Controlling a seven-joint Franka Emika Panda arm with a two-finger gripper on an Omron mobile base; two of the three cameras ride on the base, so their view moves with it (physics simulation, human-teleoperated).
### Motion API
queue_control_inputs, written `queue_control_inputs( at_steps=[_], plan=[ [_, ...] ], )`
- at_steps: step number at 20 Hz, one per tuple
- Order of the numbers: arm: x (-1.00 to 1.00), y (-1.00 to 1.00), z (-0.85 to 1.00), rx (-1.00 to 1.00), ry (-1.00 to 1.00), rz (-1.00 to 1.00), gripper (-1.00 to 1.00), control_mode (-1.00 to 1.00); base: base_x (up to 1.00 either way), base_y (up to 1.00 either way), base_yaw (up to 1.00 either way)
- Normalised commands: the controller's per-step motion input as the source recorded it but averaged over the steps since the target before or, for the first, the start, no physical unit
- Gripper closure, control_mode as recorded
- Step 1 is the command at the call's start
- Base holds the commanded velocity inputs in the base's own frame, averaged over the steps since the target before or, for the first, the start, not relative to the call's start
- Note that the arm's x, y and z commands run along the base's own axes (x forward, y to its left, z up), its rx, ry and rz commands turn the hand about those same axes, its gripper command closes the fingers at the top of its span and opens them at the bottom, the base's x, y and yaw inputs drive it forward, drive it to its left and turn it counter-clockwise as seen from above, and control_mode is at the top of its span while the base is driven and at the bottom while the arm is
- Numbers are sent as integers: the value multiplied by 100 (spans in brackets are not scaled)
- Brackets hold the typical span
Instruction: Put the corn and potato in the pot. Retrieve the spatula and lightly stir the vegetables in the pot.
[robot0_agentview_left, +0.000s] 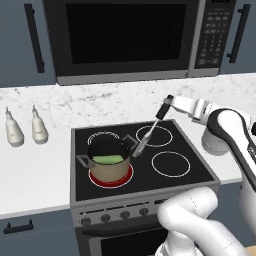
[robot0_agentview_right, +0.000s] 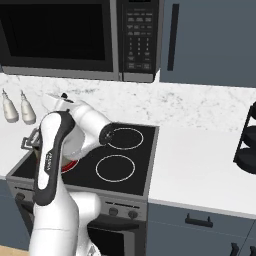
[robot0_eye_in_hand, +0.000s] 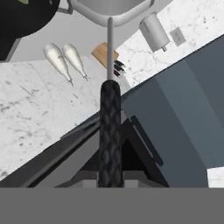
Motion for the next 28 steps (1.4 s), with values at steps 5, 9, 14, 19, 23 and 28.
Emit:
queue_control_inputs(
  at_steps=[5,9,14,19,23,28],
  plan=[
    [16,31,-11,-12,-2,0,100,-100,0,0,0],
    [18,36,-21,-9,-1,0,100,-100,0,0,0],
    [17,24,-16,-8,-2,0,100,-100,0,0,0],
    [19,13,-23,-11,-7,0,100,-100,0,0,0],
    [16,4,-19,-11,-13,-2,100,-100,0,0,0],
    [29,8,-24,-11,-8,-4,100,-100,0,0,0]
  ],
)
